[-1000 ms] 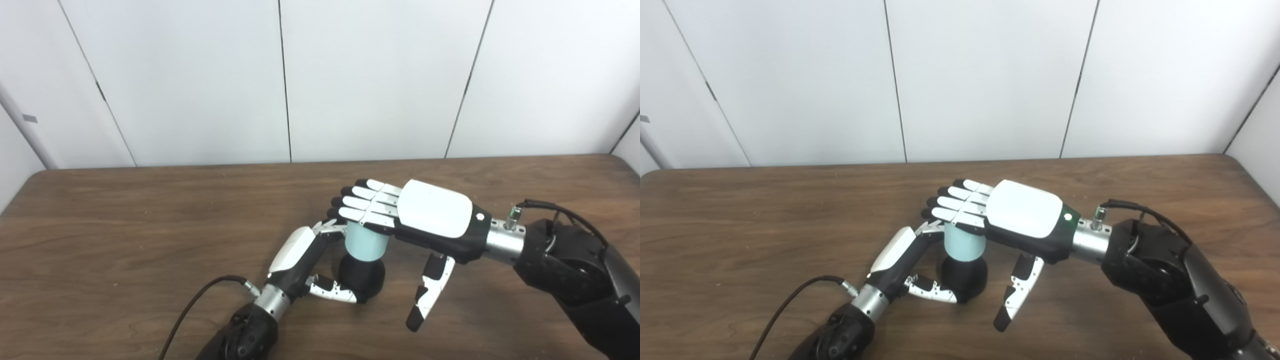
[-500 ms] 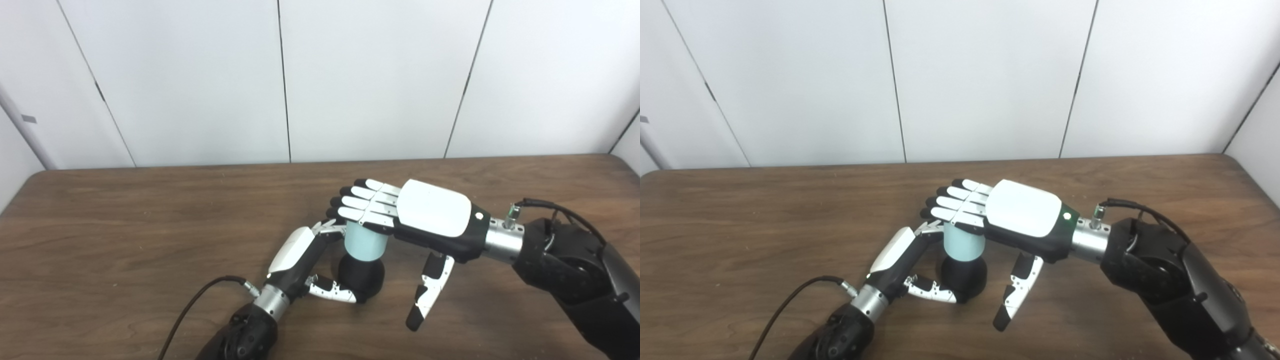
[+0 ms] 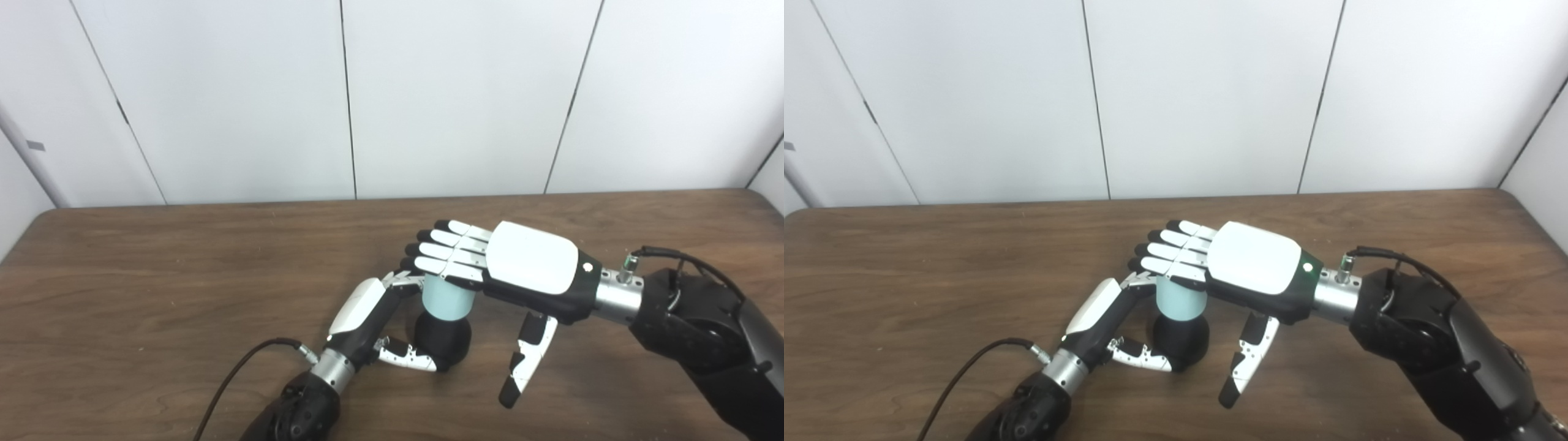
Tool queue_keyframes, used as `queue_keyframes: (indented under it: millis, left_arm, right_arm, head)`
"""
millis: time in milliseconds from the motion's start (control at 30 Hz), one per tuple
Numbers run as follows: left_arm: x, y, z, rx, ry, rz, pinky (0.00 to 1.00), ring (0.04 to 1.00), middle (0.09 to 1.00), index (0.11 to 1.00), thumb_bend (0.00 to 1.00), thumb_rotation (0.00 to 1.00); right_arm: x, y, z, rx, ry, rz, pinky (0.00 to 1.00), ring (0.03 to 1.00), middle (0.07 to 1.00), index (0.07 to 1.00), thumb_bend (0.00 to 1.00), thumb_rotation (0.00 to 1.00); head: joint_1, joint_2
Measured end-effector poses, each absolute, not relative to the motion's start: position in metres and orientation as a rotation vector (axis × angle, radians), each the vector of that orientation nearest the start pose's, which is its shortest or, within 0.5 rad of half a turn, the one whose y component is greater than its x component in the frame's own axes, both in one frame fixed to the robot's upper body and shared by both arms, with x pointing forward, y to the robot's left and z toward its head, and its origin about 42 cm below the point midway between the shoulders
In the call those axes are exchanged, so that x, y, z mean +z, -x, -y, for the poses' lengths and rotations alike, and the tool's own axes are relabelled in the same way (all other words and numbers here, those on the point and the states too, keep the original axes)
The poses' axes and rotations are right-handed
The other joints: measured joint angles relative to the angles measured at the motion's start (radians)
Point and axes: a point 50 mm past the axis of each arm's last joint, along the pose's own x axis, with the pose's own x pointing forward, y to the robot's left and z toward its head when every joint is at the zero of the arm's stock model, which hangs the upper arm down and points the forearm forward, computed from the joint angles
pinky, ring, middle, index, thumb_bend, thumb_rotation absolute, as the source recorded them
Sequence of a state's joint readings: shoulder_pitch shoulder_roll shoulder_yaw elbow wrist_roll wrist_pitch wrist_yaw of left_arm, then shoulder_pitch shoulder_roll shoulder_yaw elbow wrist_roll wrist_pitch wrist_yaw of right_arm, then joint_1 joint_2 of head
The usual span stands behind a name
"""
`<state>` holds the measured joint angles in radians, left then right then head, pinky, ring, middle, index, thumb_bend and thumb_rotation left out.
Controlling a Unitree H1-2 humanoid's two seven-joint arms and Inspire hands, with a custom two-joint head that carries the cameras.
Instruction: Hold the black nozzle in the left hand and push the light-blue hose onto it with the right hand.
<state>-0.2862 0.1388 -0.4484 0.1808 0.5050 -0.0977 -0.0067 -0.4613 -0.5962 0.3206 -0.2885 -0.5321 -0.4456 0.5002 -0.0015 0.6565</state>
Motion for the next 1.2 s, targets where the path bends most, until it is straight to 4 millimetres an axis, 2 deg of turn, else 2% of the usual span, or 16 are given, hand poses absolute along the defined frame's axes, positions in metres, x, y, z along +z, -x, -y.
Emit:
queue_keyframes:
  millis: [600,1200]
  left_arm:
    - [0.12,-0.341,-0.117,-0.51,-0.714,0.281,1.0,0.936,0.8,0.482,0.52,0.07]
    - [0.12,-0.34,-0.117,-0.51,-0.713,0.28,1.0,0.936,0.801,0.482,0.52,0.07]
  right_arm:
    - [0.285,-0.328,0.223,0.846,1.384,0.904,1.0,1.0,1.0,1.0,0.96,0.82]
    - [0.282,-0.326,0.22,0.843,1.388,0.916,1.0,1.0,1.0,0.994,0.97,0.82]
  head:
    - [-0.002,0.002]
    - [0.0,0.003]
